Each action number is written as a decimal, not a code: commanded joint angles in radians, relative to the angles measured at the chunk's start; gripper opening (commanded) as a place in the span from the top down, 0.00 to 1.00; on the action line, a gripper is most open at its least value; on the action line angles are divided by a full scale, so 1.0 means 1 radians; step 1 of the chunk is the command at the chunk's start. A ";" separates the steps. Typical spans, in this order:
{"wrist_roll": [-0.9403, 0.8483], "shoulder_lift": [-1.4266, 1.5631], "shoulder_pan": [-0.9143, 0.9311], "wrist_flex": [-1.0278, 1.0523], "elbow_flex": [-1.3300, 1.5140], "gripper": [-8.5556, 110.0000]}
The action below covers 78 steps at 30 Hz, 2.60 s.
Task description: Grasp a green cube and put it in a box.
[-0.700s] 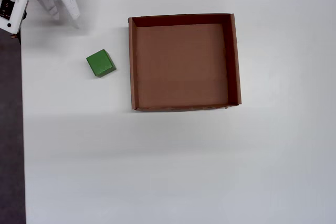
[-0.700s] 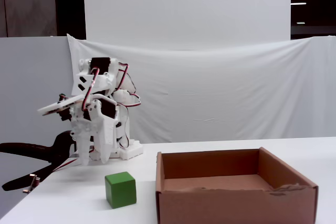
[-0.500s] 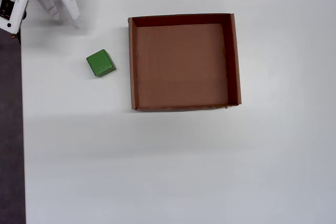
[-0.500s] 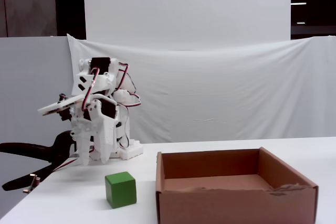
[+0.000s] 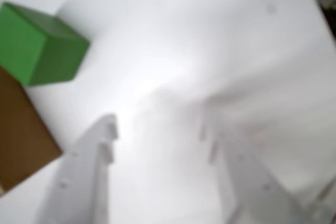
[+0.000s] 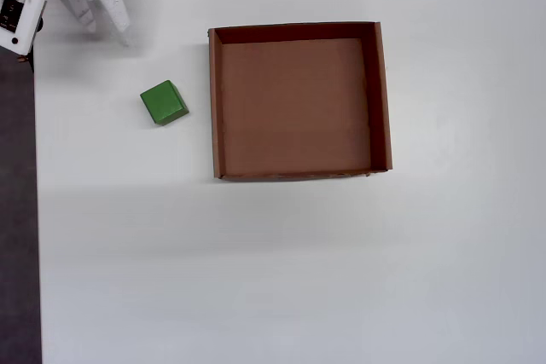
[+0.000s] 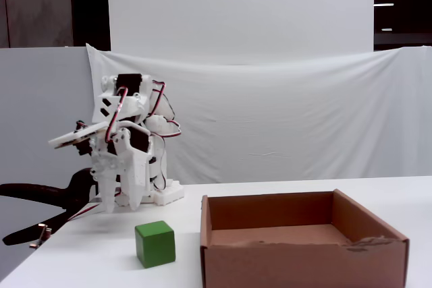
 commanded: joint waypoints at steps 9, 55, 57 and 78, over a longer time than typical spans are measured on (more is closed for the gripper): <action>0.003 0.005 -0.008 0.006 -0.006 0.75; -0.373 -0.601 -0.038 -0.265 -0.408 0.69; -0.391 -0.695 -0.057 -0.262 -0.472 0.69; -0.468 -1.272 -0.190 -0.365 -0.788 0.69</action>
